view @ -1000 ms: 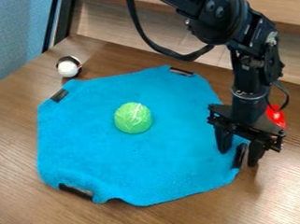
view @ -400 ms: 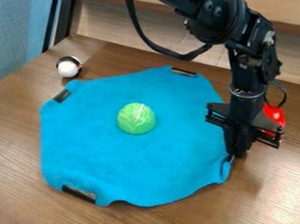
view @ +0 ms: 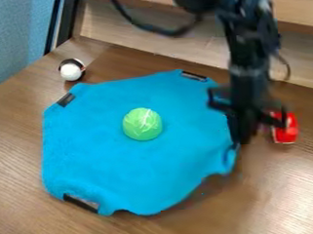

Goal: Folds the cloth from right to left

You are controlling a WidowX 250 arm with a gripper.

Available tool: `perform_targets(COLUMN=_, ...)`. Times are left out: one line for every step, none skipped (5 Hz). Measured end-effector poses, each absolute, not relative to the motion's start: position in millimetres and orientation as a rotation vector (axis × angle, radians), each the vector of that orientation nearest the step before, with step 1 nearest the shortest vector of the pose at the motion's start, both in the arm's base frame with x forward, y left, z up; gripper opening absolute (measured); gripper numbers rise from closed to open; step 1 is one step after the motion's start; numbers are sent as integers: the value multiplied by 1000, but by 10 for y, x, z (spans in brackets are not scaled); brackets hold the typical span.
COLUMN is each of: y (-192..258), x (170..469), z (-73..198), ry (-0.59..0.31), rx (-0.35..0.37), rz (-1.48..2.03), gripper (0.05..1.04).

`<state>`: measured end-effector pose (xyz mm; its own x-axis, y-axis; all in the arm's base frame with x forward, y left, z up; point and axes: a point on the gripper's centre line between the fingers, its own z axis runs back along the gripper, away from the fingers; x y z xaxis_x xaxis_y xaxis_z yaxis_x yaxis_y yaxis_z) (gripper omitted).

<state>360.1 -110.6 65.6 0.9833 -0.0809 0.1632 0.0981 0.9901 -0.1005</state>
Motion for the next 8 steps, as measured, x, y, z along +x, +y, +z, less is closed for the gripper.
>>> perform_targets(y=-862, x=3658, z=796, ry=-186, rx=-108, rz=-36, gripper=62)
perform_targets(y=-659, x=3673, z=916, ry=-200, rx=-109, rz=3, gripper=62)
perform_targets(y=-336, x=3690, z=1052, ry=-223, rx=-102, rz=80, gripper=62)
perform_targets(y=-77, x=3685, z=1198, ry=-262, rx=-96, rz=135, gripper=62)
perform_targets(y=209, x=3596, z=1238, ry=-265, rx=-80, rz=196, gripper=62)
perform_targets(y=442, x=3501, z=1266, ry=-266, rx=-71, rz=252, gripper=60)
perform_targets(y=664, x=3414, z=1285, ry=-255, rx=-61, rz=293, gripper=59)
perform_targets(y=878, x=3351, z=1282, ry=-249, rx=-50, rz=327, gripper=59)
